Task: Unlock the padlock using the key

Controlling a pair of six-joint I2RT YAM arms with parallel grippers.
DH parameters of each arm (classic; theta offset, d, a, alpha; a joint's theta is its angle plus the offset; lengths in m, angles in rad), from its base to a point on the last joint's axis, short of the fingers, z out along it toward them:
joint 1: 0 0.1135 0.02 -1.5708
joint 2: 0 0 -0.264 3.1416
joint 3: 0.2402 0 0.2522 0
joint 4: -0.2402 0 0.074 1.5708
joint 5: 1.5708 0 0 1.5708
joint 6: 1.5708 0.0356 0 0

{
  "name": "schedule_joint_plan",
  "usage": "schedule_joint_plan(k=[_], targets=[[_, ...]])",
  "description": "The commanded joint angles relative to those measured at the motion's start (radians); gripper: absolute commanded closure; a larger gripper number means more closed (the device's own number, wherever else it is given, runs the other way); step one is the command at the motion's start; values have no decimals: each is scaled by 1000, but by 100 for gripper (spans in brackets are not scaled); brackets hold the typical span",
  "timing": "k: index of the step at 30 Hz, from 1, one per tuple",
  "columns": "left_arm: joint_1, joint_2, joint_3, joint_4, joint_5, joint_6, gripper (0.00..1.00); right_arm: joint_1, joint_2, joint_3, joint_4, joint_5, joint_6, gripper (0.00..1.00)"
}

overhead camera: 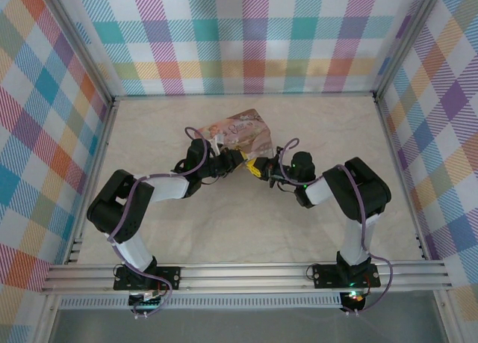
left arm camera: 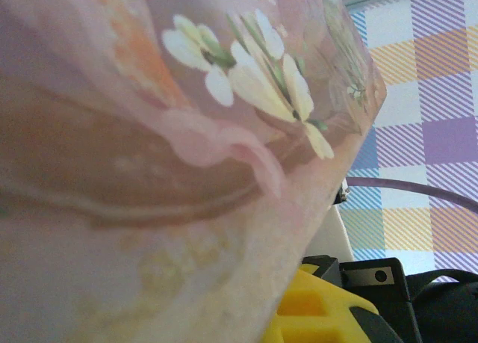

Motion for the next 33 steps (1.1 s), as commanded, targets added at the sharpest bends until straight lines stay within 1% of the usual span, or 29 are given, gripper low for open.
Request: schedule_joint_plan(k=[1, 13, 19, 20, 24, 26, 28, 33], targets=[[-65, -33, 14, 75, 218, -12, 94, 9, -13, 76, -85, 62, -34, 100], [-69, -34, 5, 75, 237, -5, 94, 10, -22, 56, -117, 65, -61, 100], [-69, -42, 7, 28, 227, 18, 94, 8, -21, 43, -116, 61, -66, 100], [-68, -47, 7, 11, 216, 28, 94, 8, -23, 35, -116, 60, -70, 99], [-63, -56, 24, -115, 178, 91, 94, -7, -50, -15, -128, 53, -96, 89], [-62, -59, 41, -198, 156, 132, 94, -18, -75, -44, -153, 47, -121, 81], [-62, -61, 58, -264, 139, 168, 94, -30, -112, -77, -204, 43, -158, 77], [-59, -57, 72, -319, 121, 195, 93, -60, -229, -148, -374, 36, -268, 70]])
